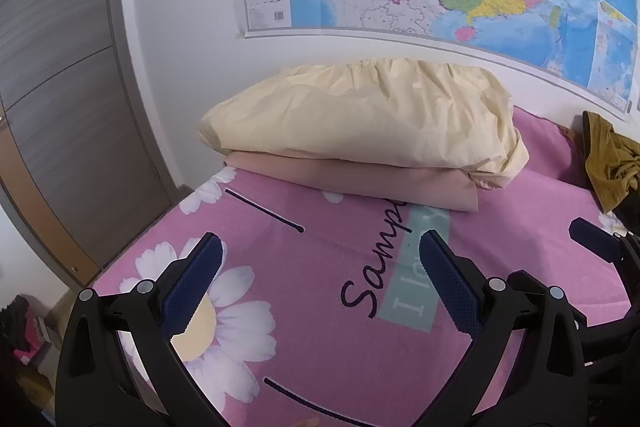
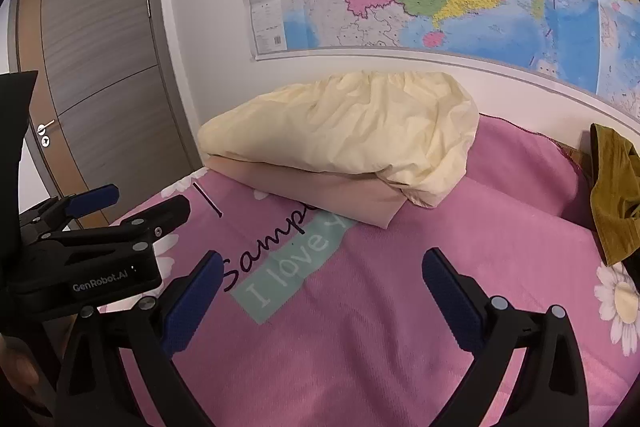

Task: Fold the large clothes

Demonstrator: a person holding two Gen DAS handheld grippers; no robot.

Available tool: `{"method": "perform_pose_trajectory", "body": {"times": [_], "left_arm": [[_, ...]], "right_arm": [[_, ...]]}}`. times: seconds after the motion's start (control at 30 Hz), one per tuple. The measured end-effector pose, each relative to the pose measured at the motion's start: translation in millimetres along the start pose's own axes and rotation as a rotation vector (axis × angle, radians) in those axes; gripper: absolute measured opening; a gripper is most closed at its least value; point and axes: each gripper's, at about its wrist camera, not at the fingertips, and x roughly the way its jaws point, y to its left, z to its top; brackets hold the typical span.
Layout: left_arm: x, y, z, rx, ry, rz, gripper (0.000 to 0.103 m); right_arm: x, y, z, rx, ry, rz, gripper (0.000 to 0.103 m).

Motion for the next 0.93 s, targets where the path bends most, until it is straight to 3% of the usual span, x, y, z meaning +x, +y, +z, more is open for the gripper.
{"method": "perform_pose_trajectory", "body": {"times": [0.5, 0.93], "left_arm": [[-12.9, -1.9, -2.8, -0.003, -0.046, -0.004, 0.097], [-3.2, -6.4, -5.7, 0.001, 0.001, -0.017, 0.097]], "right_arm": [[-6.5, -0.8, -0.7, 0.01, -0.011, 0.0, 0.097], [-8.8, -4.9, -2.9, 0.026, -0.013, -0.002, 0.097]]}}
